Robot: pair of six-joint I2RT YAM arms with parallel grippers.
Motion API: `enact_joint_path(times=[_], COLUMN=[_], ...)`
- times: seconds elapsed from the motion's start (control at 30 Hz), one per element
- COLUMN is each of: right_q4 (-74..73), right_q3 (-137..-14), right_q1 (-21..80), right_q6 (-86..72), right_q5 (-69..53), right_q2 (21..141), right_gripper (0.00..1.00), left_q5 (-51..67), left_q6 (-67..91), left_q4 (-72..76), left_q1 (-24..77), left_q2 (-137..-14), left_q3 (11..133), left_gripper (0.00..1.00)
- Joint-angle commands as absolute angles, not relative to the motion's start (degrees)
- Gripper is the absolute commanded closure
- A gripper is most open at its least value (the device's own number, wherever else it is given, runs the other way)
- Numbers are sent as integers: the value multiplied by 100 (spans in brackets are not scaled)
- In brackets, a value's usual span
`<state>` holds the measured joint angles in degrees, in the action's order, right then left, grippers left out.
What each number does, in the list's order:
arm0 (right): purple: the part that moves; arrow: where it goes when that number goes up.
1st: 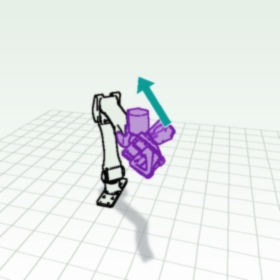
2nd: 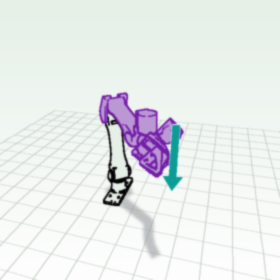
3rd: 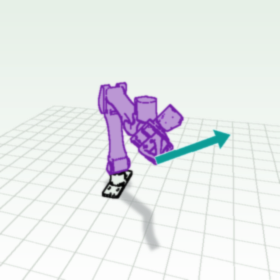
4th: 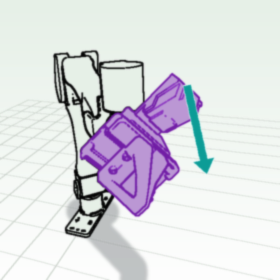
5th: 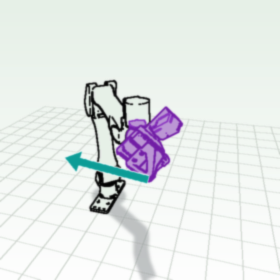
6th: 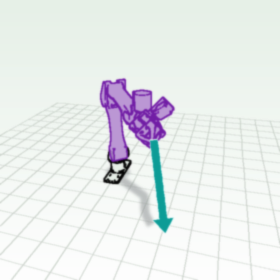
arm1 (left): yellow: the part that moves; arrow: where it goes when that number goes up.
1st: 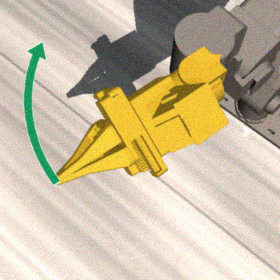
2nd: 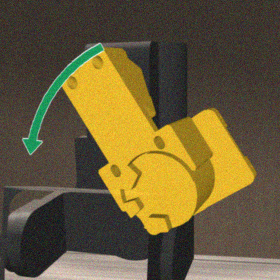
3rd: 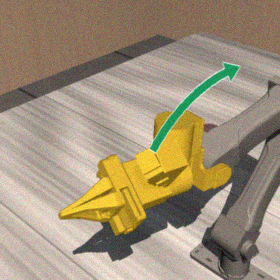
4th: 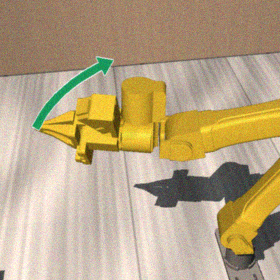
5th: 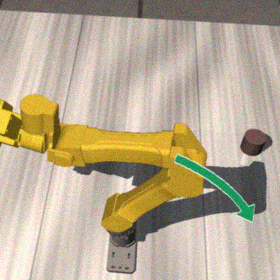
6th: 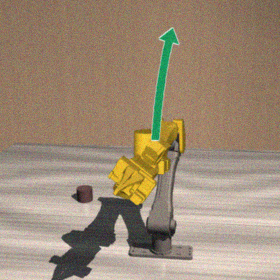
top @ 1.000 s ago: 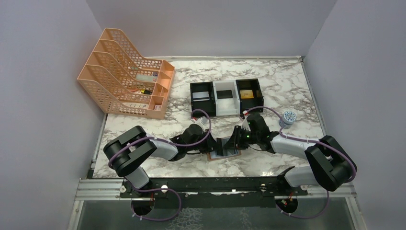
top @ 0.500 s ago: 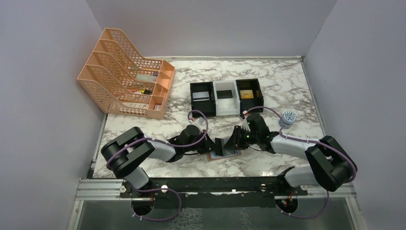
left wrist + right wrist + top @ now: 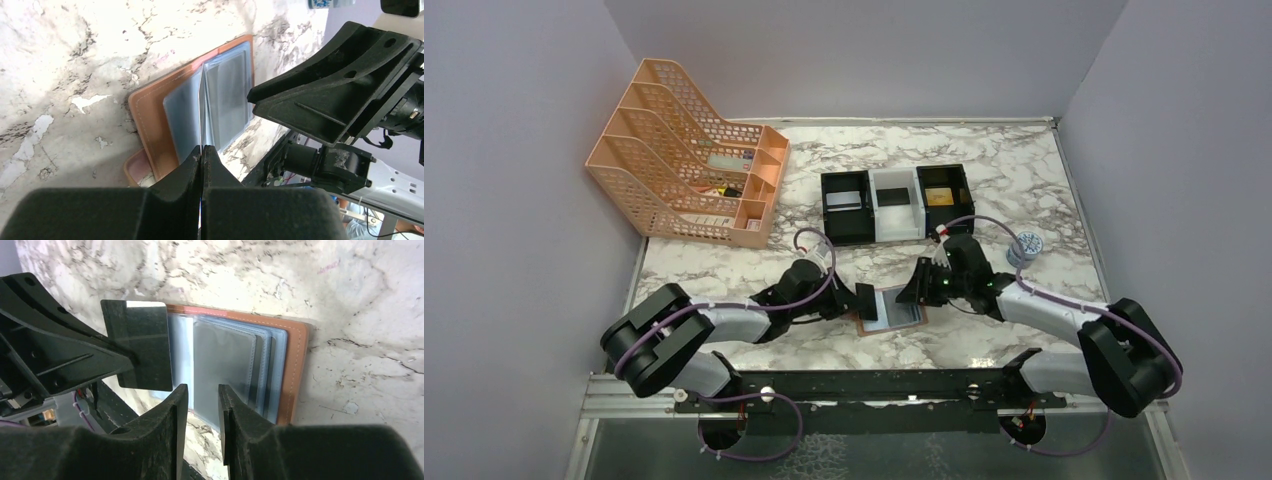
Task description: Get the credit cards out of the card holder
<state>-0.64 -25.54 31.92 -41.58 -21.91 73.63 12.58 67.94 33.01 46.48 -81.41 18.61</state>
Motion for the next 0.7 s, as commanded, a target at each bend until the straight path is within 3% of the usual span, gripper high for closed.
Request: enact_joint_path(times=[0.0, 0.2, 0.5, 0.67], right_q4=[-239, -519, -38, 748], right_q3=[-2741, -2773, -2562, -2369], right_q1=[3185, 3181, 2653, 1628], right_q6=[-3956, -4026, -3746, -3666], right_q5=[-1927, -1168, -1813, -3779], right_q2=[6863, 6475, 5911, 5691], right_gripper=[67, 44, 42, 41], left_q5=[1211, 1165, 942, 1002], left_q6=[6521, 6274, 5853, 5838], left_q4=[3001, 2997, 2954, 2956], left_q1=[4558, 4552, 4535, 4458], left_q2=[-7751, -7407, -6659, -6470], left_q3=[1878, 2022, 2190, 2334], left_gripper=[100, 100, 100, 100])
